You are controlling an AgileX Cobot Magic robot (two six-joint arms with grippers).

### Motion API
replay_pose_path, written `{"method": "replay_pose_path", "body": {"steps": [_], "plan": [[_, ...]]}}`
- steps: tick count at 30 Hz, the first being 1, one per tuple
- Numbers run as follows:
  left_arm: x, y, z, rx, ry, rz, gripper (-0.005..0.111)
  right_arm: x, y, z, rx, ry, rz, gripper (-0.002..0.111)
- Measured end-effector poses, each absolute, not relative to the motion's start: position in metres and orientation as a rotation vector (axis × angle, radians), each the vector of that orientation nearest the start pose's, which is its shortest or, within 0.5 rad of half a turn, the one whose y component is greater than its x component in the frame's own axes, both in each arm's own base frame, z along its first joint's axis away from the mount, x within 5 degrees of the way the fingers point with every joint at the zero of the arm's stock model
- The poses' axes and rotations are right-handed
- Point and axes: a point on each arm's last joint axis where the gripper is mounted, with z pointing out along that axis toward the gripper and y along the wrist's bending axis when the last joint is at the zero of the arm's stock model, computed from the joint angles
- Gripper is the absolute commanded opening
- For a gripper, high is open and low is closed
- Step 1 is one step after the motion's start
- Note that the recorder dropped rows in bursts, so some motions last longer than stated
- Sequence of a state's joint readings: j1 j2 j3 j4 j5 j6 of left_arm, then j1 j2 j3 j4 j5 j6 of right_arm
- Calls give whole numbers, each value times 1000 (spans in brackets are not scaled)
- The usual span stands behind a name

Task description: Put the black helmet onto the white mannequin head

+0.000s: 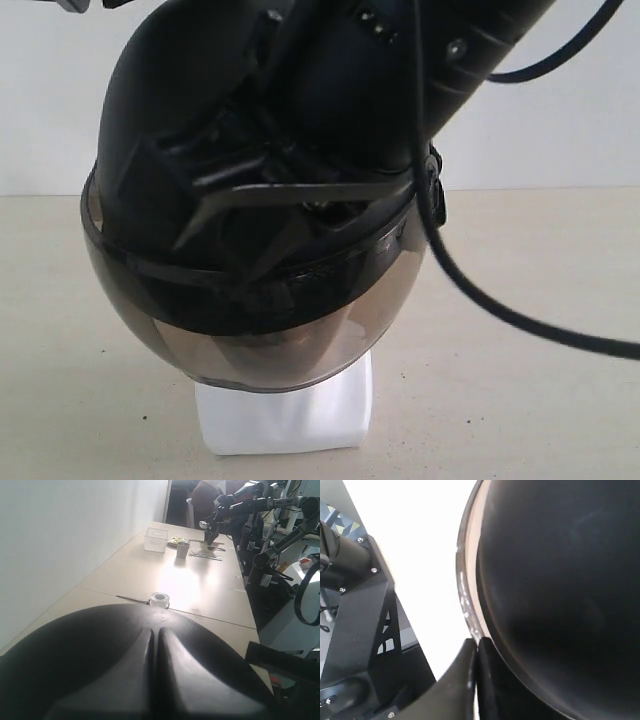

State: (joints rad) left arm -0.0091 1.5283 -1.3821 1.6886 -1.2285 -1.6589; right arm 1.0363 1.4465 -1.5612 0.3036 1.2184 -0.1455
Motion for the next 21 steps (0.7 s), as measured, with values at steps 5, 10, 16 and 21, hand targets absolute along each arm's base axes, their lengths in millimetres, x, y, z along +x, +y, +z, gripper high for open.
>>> {"method": "replay_pose_path", "body": {"steps": [5,10,16,21], "plan": [[288,-87,420,1010,1490,-905,5,112,225,445,-1407,2065,667,0],[261,-83,450,967,1442,-787,5,99,182,473,-1328,1947,558,0],[214,-69,478,900,1393,-702,5,77,132,488,-1215,1882,523,0],[175,-59,476,823,1393,-623,5,63,100,458,-1157,1952,493,0]]}}
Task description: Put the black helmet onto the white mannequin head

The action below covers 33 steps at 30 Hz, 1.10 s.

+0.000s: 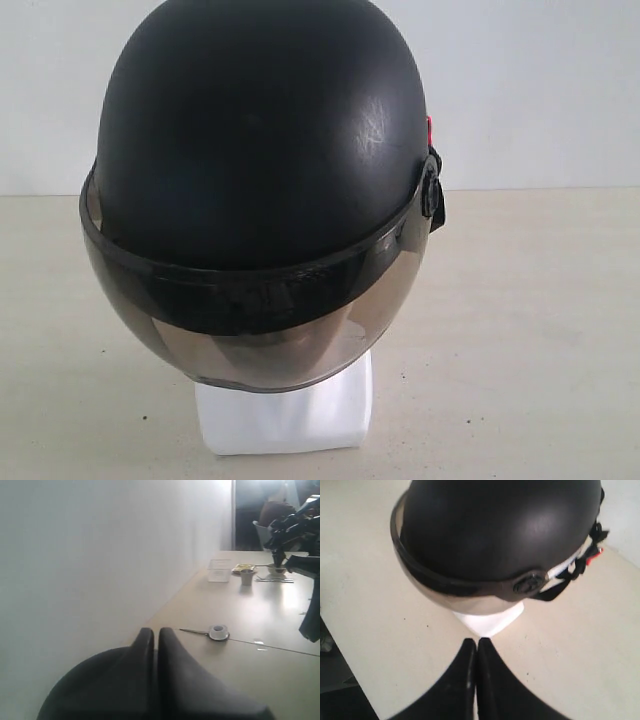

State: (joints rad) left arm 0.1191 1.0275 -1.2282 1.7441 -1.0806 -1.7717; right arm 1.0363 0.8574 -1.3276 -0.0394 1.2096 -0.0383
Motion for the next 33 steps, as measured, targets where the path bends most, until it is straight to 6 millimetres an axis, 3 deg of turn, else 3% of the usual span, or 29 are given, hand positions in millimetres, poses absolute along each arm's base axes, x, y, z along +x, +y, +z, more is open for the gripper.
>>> {"method": "replay_pose_path", "body": {"steps": [5,15,19,22,24,28,30,33], "plan": [[148,-50,444,678,1449,-544,5,54,83,416,-1024,1889,579,0],[109,-33,325,320,1626,-357,5,60,99,312,-871,1593,756,0],[98,-23,283,174,1671,-266,5,60,102,283,-852,1535,784,0],[91,-24,271,77,1680,-339,5,60,101,277,-867,1564,772,0],[85,-30,267,29,1694,-481,5,60,101,277,-869,1569,770,0],[73,-52,265,175,1737,-757,5,60,101,277,-869,1569,770,0],[68,-59,273,191,1676,-915,5,60,101,277,-869,1569,770,0],[67,-60,283,262,1536,-877,5,60,101,277,-869,1569,770,0]]}}
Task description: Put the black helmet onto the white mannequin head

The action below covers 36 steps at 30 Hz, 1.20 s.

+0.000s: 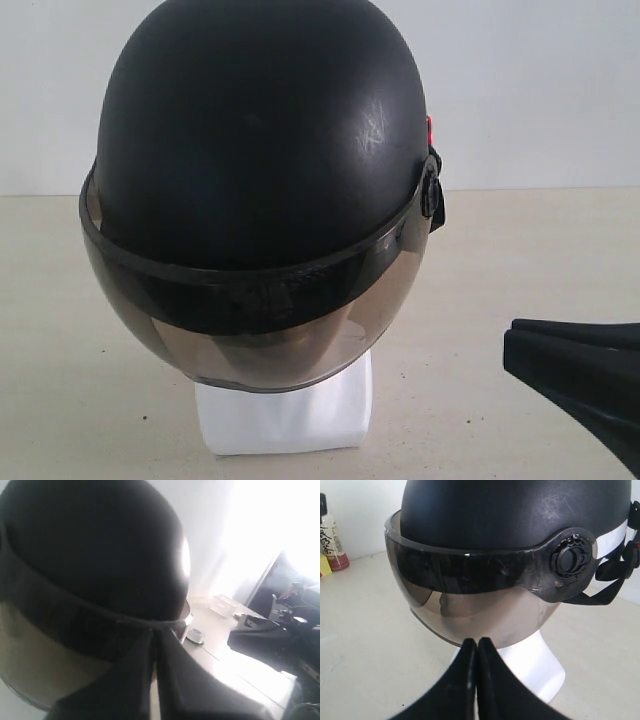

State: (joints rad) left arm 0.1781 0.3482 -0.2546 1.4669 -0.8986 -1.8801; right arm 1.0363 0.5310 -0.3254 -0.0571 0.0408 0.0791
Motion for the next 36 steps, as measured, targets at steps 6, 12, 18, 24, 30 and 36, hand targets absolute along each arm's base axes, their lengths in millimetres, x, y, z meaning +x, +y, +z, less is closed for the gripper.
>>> {"method": "replay_pose_path", "body": {"steps": [6,12,18,24,30,36], "plan": [[67,-60,285,493,1420,-618,5,60,101,277,-870,1570,769,0],[67,-60,285,509,1412,-599,5,62,94,281,-812,1558,746,0],[67,-60,285,510,1411,-597,5,67,59,295,-547,1489,592,0],[67,-60,285,510,1411,-597,5,66,28,303,-272,1442,349,0],[67,-60,285,510,1411,-597,5,69,14,288,-112,1485,196,0],[67,-60,285,510,1411,-597,5,68,10,242,-43,1573,186,0]]}}
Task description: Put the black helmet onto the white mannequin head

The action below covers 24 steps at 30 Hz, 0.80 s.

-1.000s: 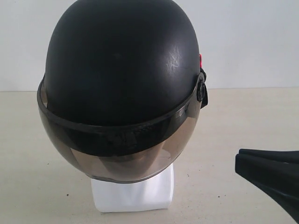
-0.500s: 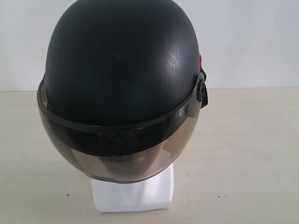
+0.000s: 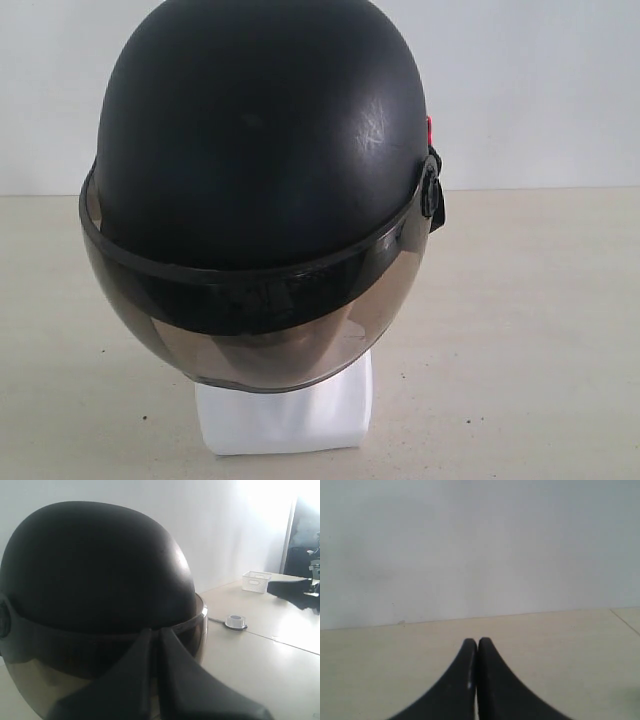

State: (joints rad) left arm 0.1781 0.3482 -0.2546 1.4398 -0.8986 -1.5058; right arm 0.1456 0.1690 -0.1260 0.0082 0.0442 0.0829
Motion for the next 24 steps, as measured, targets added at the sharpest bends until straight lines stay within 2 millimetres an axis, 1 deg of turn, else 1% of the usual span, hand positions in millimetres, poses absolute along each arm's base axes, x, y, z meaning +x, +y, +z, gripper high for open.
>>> {"method": "replay_pose_path", "body": {"steps": [3,5,8,13,19,24], "plan": [[67,-60,285,510,1411,-597,5,64,9,220,-40,1567,186,0],[67,-60,285,510,1411,-597,5,62,9,212,-38,1554,185,0],[67,-60,285,510,1411,-597,5,57,8,210,-40,1546,184,0],[66,-60,285,514,1406,-596,5,56,8,202,-53,1631,169,0],[66,-60,285,514,1406,-596,5,54,8,188,-102,1779,121,0],[66,-60,285,514,1406,-596,5,54,7,183,-139,1818,89,0]]}}
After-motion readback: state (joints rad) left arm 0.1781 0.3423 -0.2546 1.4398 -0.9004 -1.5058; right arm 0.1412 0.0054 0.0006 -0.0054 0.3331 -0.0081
